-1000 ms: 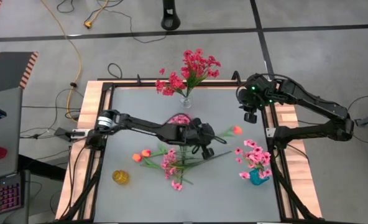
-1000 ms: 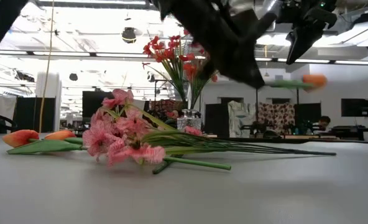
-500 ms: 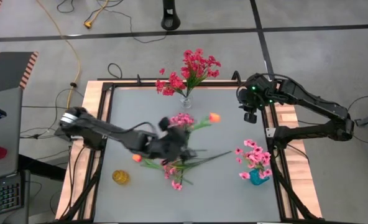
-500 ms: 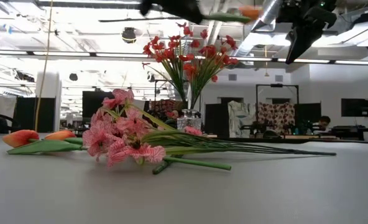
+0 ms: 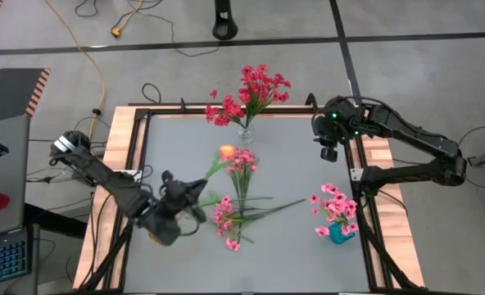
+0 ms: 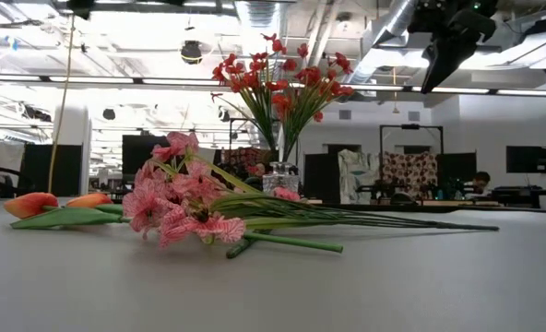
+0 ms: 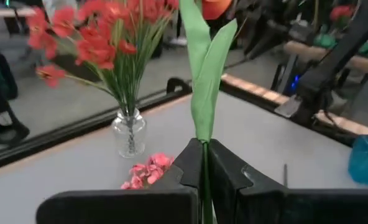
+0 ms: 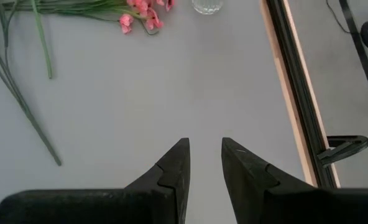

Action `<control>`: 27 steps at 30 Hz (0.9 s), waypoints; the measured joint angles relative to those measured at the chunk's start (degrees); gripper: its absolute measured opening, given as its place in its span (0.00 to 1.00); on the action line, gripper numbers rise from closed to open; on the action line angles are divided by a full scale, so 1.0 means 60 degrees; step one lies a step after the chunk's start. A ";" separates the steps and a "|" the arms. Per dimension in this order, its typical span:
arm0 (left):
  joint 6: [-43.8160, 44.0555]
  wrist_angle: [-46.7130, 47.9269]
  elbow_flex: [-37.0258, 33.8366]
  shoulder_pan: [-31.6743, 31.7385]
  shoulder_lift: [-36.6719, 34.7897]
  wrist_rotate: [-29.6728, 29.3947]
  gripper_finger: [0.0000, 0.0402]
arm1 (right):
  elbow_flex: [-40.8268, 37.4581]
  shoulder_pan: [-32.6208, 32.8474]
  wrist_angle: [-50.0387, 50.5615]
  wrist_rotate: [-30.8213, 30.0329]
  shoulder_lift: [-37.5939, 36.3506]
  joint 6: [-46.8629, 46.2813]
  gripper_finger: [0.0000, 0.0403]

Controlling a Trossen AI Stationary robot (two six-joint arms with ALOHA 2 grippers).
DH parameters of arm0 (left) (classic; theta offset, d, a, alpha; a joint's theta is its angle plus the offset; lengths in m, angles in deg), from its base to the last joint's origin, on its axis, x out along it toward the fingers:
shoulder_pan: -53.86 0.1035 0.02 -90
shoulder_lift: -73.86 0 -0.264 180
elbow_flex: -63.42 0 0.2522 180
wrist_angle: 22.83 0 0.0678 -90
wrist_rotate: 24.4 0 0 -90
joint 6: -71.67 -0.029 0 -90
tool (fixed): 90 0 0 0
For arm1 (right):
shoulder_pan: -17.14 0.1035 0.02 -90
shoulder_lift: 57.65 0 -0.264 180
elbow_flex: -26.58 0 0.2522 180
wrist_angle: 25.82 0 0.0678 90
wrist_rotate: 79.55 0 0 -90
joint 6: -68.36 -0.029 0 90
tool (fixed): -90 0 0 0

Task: Sort flowers into vase by color
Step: Put the right orange tulip flower into the yellow vase

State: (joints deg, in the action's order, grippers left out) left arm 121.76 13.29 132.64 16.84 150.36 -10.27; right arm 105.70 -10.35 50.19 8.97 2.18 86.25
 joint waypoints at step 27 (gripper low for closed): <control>0.2916 0.4042 -0.0083 -0.3722 0.0019 -0.2354 0.00 | 0.0000 0.0025 -0.0412 0.0016 0.0000 -0.1028 0.29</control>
State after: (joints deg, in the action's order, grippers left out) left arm 139.26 37.54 132.14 -5.50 150.48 -24.40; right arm 105.70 -10.20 47.71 9.06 2.18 80.08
